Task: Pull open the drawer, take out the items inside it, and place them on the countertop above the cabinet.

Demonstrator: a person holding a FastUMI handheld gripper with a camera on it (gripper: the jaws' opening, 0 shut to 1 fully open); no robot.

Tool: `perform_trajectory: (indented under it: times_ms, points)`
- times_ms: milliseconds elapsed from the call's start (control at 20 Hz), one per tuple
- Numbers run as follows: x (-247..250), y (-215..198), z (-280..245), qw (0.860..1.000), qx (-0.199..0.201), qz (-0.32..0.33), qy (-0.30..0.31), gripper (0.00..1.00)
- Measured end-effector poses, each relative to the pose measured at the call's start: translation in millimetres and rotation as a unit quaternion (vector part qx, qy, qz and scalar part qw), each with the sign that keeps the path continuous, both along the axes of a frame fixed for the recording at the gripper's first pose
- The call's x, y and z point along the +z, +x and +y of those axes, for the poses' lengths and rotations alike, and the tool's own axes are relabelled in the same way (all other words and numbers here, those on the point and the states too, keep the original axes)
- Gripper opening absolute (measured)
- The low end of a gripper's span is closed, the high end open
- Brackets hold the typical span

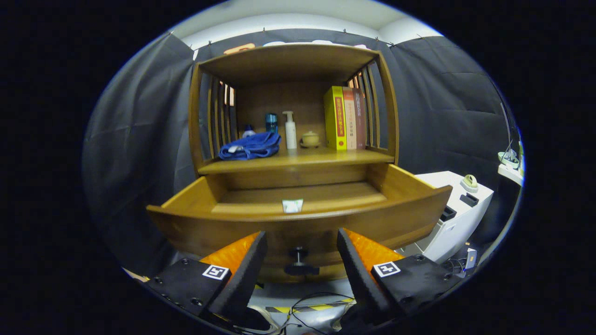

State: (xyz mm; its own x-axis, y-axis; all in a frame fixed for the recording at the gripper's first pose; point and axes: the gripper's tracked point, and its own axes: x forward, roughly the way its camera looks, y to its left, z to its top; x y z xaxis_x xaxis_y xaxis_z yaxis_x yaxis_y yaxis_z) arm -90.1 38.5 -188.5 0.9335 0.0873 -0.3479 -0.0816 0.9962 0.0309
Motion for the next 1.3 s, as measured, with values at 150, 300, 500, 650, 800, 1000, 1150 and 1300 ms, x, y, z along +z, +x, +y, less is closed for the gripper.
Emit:
perform_trajectory:
  times_ms: [150,300,500,650,800,1000,1150,1300]
  points:
    - [32,15,2,1.0,0.004,-0.003,0.013,0.97]
    - [53,42,5,1.0,0.011,0.01,0.016,0.97]
    - [68,84,15,0.998,0.032,0.051,0.006,0.97]
    - [52,114,29,0.99,0.057,0.125,0.005,0.97]
    - [22,139,42,0.975,0.081,0.208,-0.009,0.97]
    - [-36,163,41,0.943,0.083,0.322,-0.028,0.97]
    - [-72,172,38,0.916,0.069,0.393,-0.042,0.97]
    - [-95,178,38,0.896,0.059,0.438,-0.045,0.97]
